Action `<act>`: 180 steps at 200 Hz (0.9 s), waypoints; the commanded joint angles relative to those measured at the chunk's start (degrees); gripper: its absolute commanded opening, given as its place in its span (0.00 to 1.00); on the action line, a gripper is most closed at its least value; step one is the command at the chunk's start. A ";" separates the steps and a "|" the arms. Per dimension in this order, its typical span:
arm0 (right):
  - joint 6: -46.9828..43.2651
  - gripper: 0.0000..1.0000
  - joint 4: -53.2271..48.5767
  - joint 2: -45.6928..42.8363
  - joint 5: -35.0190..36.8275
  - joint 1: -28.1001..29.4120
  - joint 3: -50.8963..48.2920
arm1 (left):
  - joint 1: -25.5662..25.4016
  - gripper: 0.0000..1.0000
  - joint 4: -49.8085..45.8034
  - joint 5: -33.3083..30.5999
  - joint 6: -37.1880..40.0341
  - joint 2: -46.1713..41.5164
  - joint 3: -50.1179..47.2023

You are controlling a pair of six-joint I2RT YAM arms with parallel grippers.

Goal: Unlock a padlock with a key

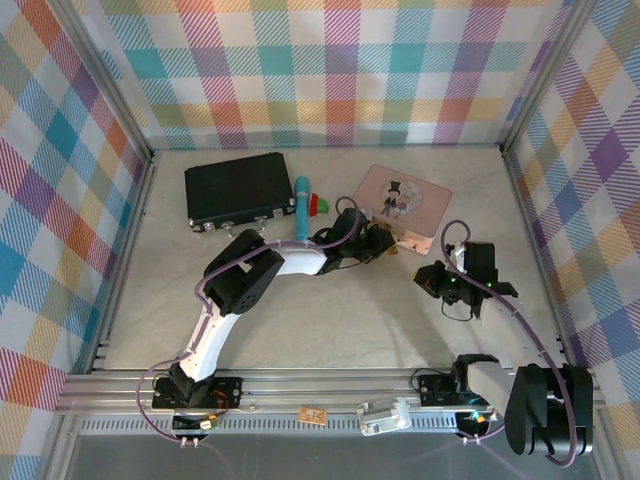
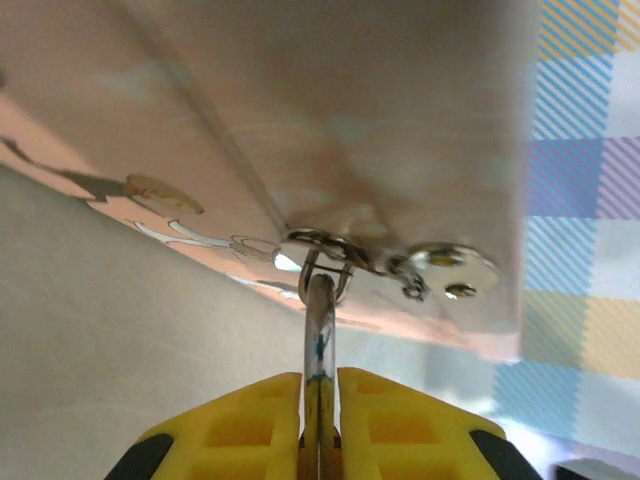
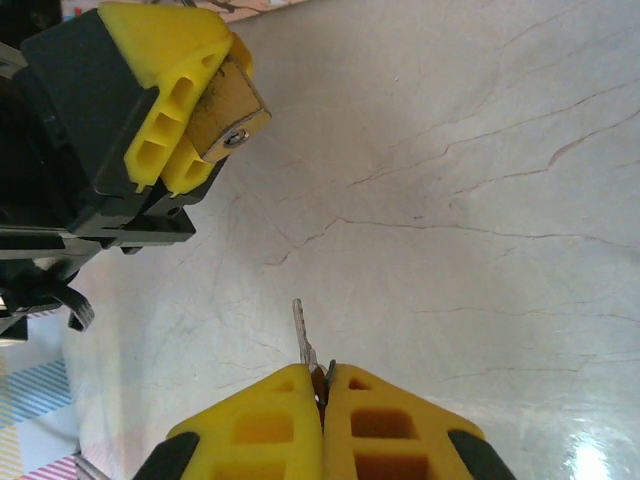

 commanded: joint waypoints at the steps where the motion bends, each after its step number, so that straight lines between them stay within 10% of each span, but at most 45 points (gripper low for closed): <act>1: 5.43 0.00 9.64 -0.19 -4.90 -0.92 -2.18 | -0.33 0.00 10.36 5.65 -13.67 -0.34 -2.08; 180: 14.79 0.00 28.87 7.13 -10.53 -2.25 -4.08 | -0.85 0.00 18.61 3.35 -19.93 -4.26 -3.86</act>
